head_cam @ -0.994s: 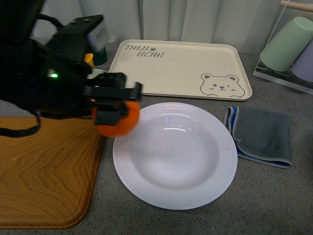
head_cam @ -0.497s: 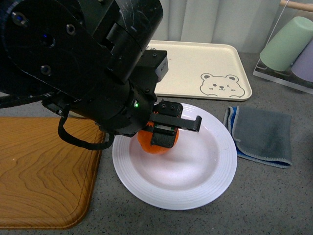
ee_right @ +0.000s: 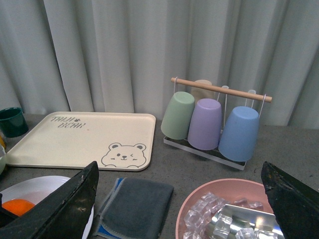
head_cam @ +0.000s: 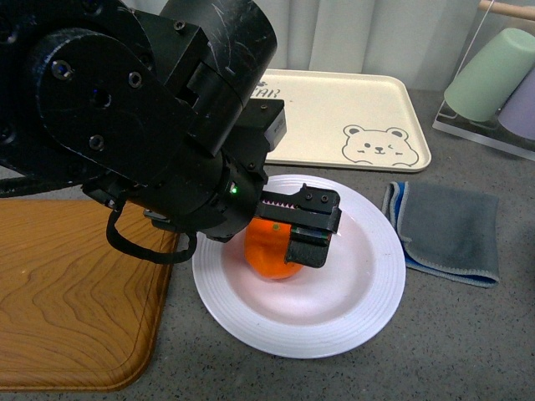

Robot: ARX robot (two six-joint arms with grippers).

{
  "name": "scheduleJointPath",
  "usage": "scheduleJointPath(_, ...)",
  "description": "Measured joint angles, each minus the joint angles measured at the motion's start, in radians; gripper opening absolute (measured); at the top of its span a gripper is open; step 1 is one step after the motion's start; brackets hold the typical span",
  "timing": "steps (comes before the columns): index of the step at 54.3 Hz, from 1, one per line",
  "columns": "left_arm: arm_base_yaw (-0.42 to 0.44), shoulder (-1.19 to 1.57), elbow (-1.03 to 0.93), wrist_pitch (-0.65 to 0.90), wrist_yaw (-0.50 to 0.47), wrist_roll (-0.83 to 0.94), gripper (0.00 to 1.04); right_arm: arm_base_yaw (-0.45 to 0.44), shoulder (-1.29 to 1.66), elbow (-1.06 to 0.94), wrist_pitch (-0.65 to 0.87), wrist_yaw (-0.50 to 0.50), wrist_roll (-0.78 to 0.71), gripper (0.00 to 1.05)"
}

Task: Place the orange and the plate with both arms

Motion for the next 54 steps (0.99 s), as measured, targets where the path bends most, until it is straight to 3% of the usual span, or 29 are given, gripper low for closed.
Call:
scheduleJointPath(18,0.057,-0.192,-0.087,0.103,-0.061,-0.032,0.98,0.000,0.000,0.000,0.000,0.000,0.000,0.95)
scheduleJointPath(19,0.055,-0.190,-0.103,0.162,-0.110,-0.017,0.96,0.000,0.000,0.000,0.000,0.000,0.000,0.95)
scheduleJointPath(21,0.055,-0.177,-0.189,0.431,-0.294,0.040,0.87,0.000,0.000,0.000,0.000,0.000,0.000,0.95)
scheduleJointPath(24,0.064,-0.171,-0.308,0.692,-0.414,0.101,0.78,0.000,0.000,0.000,0.000,-0.003,0.000,0.95)
scheduleJointPath(27,0.087,-0.175,-0.423,0.935,-0.447,0.133,0.69,0.000,0.000,0.000,0.000,0.000,0.000,0.95)
scheduleJointPath(33,0.158,-0.294,-0.570,1.197,-0.423,0.163,0.49,0.000,0.000,0.000,0.000,0.002,0.000,0.95)
scheduleJointPath(40,0.225,-0.447,-0.701,1.205,-0.349,0.175,0.24,0.000,0.000,0.000,0.000,-0.001,0.000,0.95)
scheduleJointPath(46,0.280,-0.588,-0.774,1.099,-0.306,0.177,0.03,0.000,0.000,0.000,0.000,0.000,0.000,0.95)
scheduleJointPath(54,0.337,-0.764,-0.859,1.033,-0.237,0.185,0.04,0.000,0.000,0.000,0.000,0.000,0.000,0.95)
